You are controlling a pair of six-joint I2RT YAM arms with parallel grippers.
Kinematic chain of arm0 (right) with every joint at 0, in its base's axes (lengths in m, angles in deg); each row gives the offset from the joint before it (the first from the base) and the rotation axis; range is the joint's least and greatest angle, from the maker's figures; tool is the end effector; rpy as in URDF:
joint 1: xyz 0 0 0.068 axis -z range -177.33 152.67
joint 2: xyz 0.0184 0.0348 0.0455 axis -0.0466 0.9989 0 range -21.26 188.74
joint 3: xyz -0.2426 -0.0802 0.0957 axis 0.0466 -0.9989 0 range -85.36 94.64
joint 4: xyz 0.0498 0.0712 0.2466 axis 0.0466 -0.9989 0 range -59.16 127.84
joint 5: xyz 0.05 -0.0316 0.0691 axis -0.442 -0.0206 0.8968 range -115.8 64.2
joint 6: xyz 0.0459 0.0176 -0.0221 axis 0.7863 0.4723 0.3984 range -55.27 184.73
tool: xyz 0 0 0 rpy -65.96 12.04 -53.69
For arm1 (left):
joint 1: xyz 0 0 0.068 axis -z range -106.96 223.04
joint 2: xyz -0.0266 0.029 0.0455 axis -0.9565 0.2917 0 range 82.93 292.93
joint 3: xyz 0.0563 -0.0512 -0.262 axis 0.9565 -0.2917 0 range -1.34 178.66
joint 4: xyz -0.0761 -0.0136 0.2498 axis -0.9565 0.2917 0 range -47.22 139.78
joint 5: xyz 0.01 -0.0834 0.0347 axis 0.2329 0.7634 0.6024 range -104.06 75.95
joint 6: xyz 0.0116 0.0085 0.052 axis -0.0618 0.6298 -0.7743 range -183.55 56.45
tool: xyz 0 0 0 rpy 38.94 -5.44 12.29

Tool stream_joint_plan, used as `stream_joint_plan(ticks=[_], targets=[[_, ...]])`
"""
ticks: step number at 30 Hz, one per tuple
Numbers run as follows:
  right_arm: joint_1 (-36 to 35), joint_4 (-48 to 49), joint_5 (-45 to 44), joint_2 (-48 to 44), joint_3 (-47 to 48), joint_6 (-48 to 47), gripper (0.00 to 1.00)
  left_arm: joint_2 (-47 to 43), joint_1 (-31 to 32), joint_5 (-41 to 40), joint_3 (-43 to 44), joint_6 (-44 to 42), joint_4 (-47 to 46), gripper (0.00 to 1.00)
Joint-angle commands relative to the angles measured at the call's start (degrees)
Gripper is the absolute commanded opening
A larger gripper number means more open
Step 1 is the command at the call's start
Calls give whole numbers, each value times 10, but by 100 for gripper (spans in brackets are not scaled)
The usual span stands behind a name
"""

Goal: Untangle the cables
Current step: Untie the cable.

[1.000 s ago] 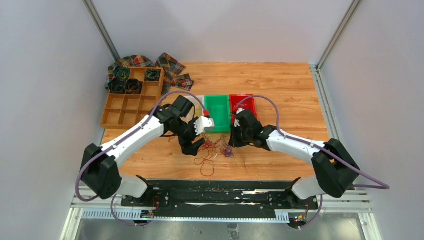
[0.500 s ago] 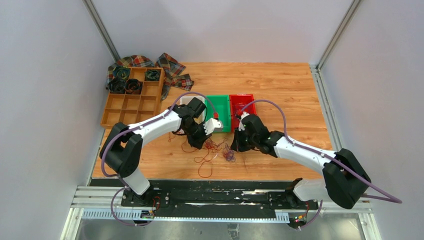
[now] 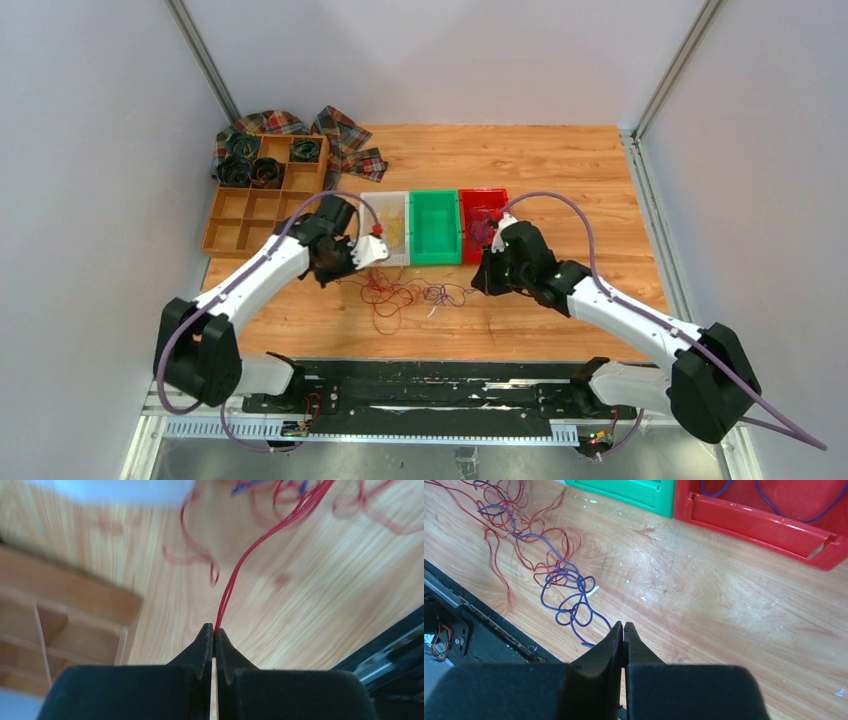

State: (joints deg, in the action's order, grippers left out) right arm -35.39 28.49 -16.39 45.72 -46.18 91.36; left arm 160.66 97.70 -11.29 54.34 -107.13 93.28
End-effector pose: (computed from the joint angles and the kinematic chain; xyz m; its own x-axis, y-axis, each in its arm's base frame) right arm 0.1921 0.1577 0.2294 -0.7435 -0.0207 -0.6684 -0.4223 0.7895 0.4454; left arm 0.2232 -0.1043 0.2305 -0.3318 0.9099 -0.2489 0.9091 0.3789 0.1733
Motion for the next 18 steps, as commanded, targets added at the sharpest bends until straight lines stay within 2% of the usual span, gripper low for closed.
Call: stream_joint_plan(ticks=[1,4,8,11,18], targets=[[7,-38,-16,-20,35,-26,1,-66,-66,-129,-61,-129,28,1],[12,-55,-28,-37,55,-38,1,-102,-109,-159,-96,-183,19,1],[35,-95,-56,-74,78,-60,1,-124,-158,-222,-146,-247,-48,1],[69,-112,-61,-125,81,-67,1,-105,-188,-257,-155,-263,-100,1],[164,-163,-96,-198,111,-88,0,-69,-234,-272,-147,-286,-138,1]])
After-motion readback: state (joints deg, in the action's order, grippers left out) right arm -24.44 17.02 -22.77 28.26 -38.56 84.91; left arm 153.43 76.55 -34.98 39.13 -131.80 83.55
